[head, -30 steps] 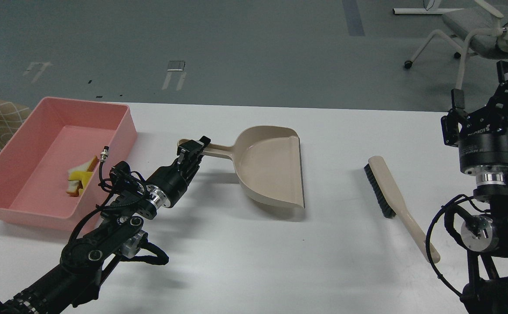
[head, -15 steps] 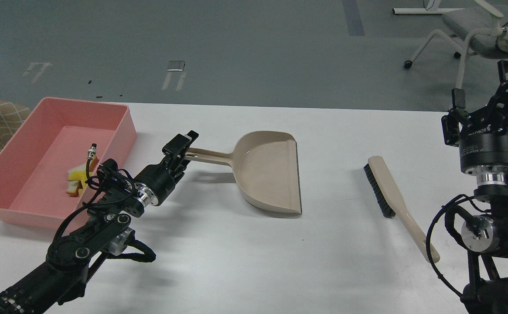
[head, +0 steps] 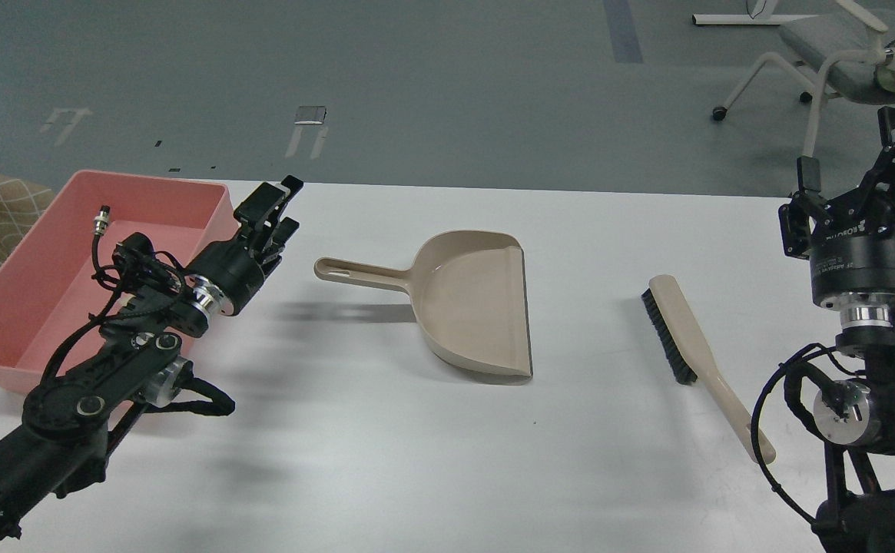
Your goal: Sweep and dump garbage into bin
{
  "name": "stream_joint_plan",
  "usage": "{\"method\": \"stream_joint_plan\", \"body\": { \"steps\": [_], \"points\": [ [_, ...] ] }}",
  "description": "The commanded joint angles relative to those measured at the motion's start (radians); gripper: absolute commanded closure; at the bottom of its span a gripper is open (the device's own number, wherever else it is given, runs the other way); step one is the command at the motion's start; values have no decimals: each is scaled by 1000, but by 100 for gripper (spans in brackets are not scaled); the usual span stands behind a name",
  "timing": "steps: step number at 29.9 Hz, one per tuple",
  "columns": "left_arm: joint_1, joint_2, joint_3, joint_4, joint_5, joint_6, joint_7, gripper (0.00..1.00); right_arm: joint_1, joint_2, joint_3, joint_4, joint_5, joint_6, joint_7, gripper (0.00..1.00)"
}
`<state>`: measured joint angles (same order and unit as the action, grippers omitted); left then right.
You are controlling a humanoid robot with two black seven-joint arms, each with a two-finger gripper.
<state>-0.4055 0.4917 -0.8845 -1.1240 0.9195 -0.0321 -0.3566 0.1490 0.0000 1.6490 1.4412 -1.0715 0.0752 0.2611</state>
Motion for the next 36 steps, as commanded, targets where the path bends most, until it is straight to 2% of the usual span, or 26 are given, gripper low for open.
{"method": "stream_joint_plan", "body": {
  "steps": [1,3,5,13,16,18,20,26,28,29,30,33,36],
  "points": [
    [-12,25,-33,-37,-91,-3,-7,3,7,0,-2,-13,-1,-2,0,0],
    [-10,25,-121,-37,-200,-11,-44,2,6,0,-3,-13,-1,-2,0,0],
    [-9,24,-164,-36,-269,-37,-54,2,3,0,-3,-15,-1,-2,0,0],
    [1,21,-267,-7,-530,-123,-55,2,18,0,12,-8,-1,-2,4,0],
    [-2,16,-298,84,-597,-163,-45,2,66,-9,28,-10,2,-2,4,0],
    [-6,11,-303,145,-620,-225,-44,2,89,-11,29,-22,4,1,-5,0],
    [-6,10,-303,151,-625,-250,-44,2,96,-11,28,-37,2,2,-8,0],
    [-15,-10,-287,153,-610,-243,-44,2,116,0,31,-99,86,2,-11,0],
    [-22,-10,-283,155,-608,-238,-42,2,133,0,31,-131,186,6,-43,0],
    [-25,-10,-280,155,-607,-236,-41,2,176,-2,31,-190,226,6,-77,0],
    [-26,-10,-280,155,-607,-236,-39,2,199,-3,31,-227,237,6,-86,0],
    [-27,-12,-261,156,-607,-236,-38,2,267,-15,25,-343,242,11,-88,0],
    [-29,-13,-241,156,-607,-238,-38,2,304,-23,17,-407,249,77,-88,0]
  ]
}}
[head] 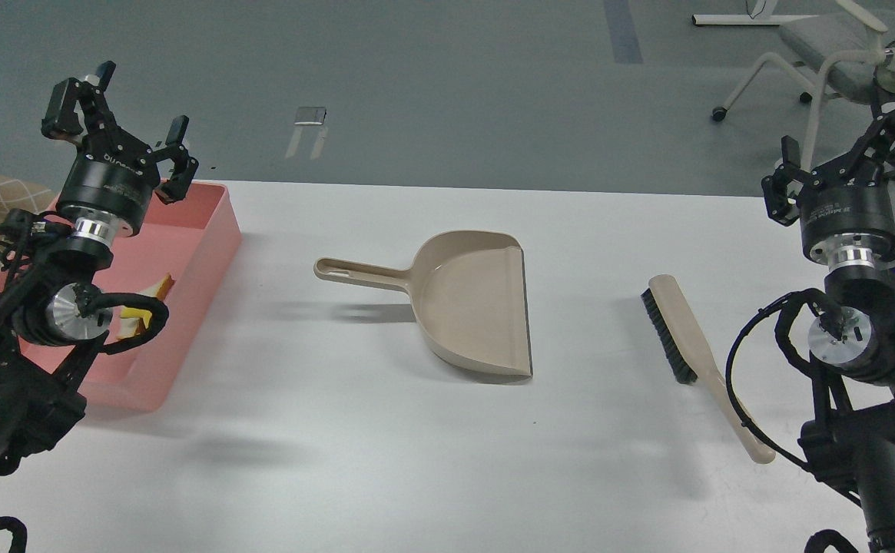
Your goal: Sweep and dump garbage into bin
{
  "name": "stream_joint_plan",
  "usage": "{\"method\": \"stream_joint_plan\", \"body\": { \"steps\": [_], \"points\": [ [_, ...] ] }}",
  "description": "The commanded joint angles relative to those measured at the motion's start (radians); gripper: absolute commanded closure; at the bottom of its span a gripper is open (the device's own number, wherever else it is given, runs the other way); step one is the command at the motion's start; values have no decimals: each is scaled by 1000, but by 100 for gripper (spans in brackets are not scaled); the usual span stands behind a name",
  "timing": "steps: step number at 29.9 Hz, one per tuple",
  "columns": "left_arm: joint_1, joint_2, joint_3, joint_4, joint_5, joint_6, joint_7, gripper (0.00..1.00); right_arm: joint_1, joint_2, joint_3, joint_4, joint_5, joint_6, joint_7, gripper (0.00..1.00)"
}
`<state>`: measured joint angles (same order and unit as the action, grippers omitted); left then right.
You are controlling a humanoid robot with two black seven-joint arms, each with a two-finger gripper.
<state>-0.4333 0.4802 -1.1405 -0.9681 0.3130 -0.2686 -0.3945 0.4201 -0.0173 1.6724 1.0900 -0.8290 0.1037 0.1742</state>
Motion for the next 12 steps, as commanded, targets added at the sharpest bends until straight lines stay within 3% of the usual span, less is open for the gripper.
{"method": "stream_joint_plan", "body": {
  "steps": [1,6,12],
  "points": [
    [-1,-2,16,0,0,-1,0,2,39,-4,-8,-74,7,68,-1,0],
    [-39,-18,33,60,1,2,0,2,51,-3,-46,-122,7,82,-2,0],
    [-142,-32,172,157,0,40,25,2,40,-3,-51,-110,8,77,-2,0]
  ]
}}
